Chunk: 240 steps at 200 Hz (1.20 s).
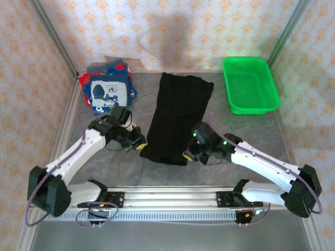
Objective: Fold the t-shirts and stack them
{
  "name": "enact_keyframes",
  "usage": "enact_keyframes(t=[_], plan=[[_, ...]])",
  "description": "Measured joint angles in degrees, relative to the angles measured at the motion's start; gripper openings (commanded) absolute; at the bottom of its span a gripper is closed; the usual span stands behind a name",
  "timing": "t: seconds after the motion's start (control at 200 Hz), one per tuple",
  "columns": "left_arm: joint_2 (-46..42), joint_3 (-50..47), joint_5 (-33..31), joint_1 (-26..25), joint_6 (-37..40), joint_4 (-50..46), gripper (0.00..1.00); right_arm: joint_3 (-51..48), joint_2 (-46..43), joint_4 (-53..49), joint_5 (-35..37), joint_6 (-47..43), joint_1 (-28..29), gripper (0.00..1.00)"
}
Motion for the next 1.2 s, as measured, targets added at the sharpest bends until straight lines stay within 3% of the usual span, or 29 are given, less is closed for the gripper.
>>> enact_keyframes(t=[0.14, 0.375, 0.565, 0.856, 0.926, 0.971, 1.061, 1.116, 1.201], plan=[[12.1, 11.0, 0.2, 1.3, 3.0, 1.2, 0.04, 5.0, 5.5, -1.7, -2.4, -6.5, -9.1, 0.00], [30.3, 26.0, 0.4, 4.7, 7.5, 2.3, 0.03, 12.9, 20.0, -2.9, -6.1, -17.1, -19.8, 0.00], [40.8, 33.9, 0.5, 5.5, 10.0, 2.6, 0.02, 20.3, 29.2, -3.9, -8.2, -23.6, -25.0, 0.00], [49.5, 42.2, 1.3, 7.6, 11.4, 2.6, 0.02, 30.1, 39.5, -6.2, -9.6, -28.9, -29.6, 0.00], [50.9, 44.1, 1.4, 7.7, 11.4, 2.6, 0.04, 31.6, 41.7, -6.5, -9.9, -29.6, -30.3, 0.04], [51.9, 45.1, 1.4, 7.7, 11.4, 2.6, 0.10, 32.8, 43.3, -6.8, -10.2, -29.9, -30.5, 0.09], [54.0, 47.2, 1.9, 7.7, 11.2, 2.8, 0.34, 34.7, 46.5, -6.6, -10.6, -30.2, -30.9, 0.33], [55.1, 47.9, 2.2, 7.7, 10.6, 3.1, 0.44, 34.9, 47.6, -5.7, -10.7, -29.9, -31.2, 0.38], [55.6, 48.9, 3.0, 7.7, 10.0, 3.3, 0.51, 34.9, 47.9, -3.7, -10.7, -28.3, -32.0, 0.45]])
